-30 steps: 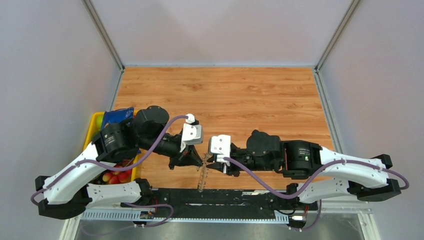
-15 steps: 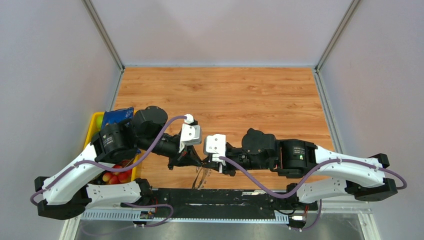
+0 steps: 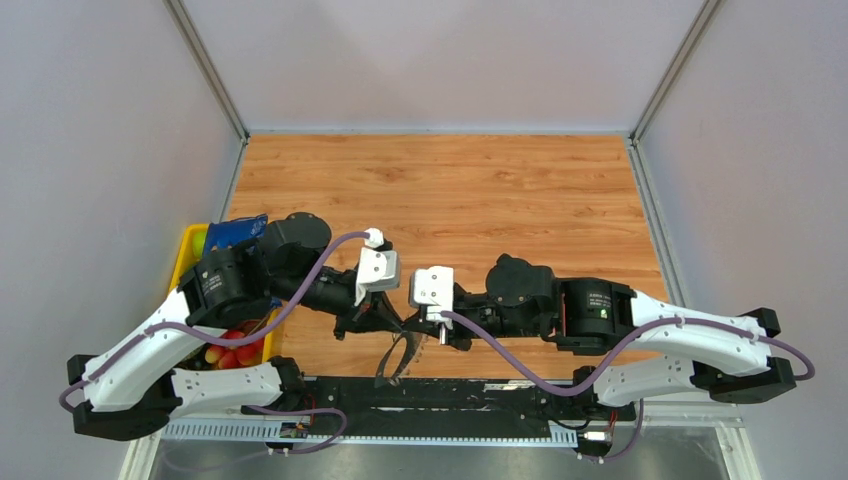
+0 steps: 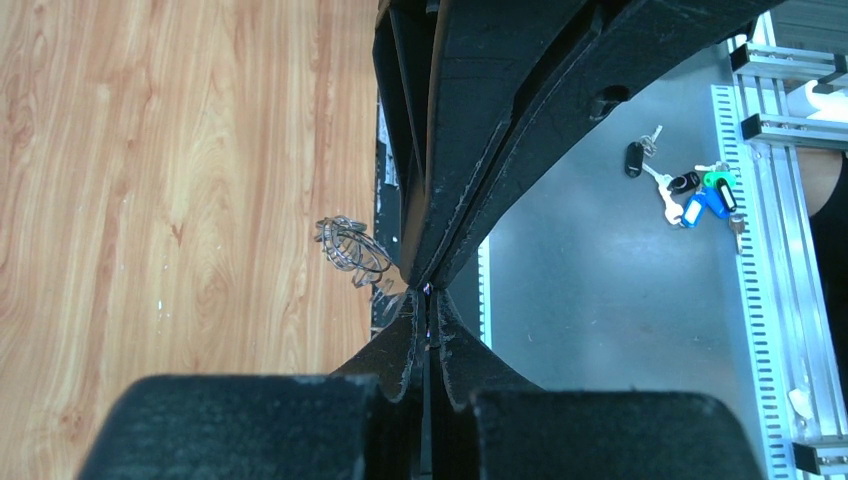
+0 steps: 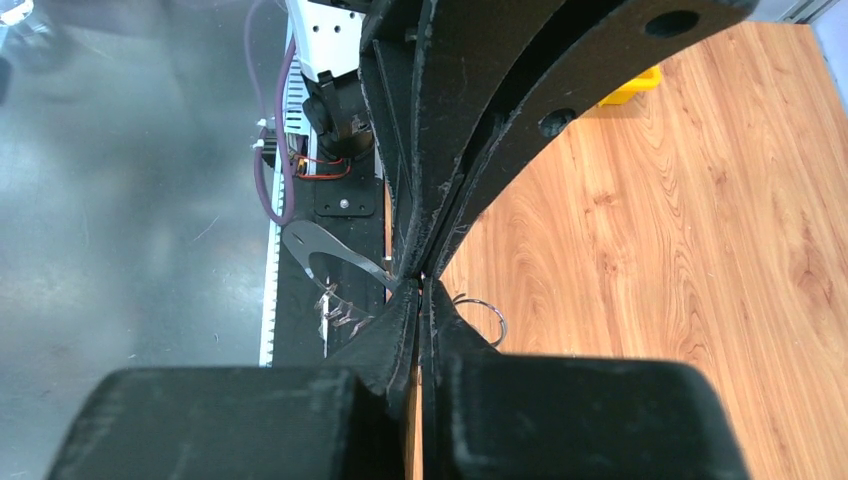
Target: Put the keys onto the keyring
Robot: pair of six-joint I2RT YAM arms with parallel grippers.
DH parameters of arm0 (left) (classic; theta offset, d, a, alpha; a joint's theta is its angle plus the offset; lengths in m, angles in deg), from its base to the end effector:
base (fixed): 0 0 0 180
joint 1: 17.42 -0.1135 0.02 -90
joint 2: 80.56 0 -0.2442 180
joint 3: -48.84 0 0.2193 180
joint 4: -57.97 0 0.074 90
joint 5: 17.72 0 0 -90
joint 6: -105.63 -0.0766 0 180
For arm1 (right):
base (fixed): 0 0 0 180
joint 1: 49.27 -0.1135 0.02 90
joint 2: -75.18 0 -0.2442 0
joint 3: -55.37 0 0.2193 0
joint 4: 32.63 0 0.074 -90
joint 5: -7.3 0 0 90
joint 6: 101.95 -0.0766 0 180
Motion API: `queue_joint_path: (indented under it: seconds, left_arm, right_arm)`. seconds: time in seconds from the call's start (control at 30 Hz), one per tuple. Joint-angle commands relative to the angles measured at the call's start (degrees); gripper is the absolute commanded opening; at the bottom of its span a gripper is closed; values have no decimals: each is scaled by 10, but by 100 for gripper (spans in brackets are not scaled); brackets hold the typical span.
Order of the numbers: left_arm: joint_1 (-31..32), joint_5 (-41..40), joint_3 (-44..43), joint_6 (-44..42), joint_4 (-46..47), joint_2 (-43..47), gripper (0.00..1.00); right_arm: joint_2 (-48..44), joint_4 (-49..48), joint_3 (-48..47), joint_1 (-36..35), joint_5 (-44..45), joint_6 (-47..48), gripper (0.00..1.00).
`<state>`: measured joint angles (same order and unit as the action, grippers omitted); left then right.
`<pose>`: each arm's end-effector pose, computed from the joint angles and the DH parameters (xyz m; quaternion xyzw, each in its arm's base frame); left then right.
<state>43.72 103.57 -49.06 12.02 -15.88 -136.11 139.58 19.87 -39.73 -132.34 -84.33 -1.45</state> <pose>0.0438 -0.1618 0.3897 0.5612 0.6390 -0.4327 0.2992 0.0271 0.2413 0.3898 -0.6089 0.5611 0.3412 0.4449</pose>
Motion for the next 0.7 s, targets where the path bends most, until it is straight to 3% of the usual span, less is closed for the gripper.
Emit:
queue_joint_path:
  seconds: [0.0, 0.17, 0.3, 0.67]
  left_arm:
    - [1, 11, 2, -11, 40, 20, 2]
    - [1, -5, 18, -7, 88, 55, 23]
    - [1, -18, 41, -3, 134, 93, 34]
    - [2, -26, 70, 7, 193, 113, 41]
  right_arm:
    - [-33, -68, 7, 1, -3, 6, 0]
    - [-60, -109, 32, 1, 11, -2, 0]
    - [-77, -124, 41, 1, 16, -4, 0]
    - [-94, -154, 49, 1, 42, -7, 0]
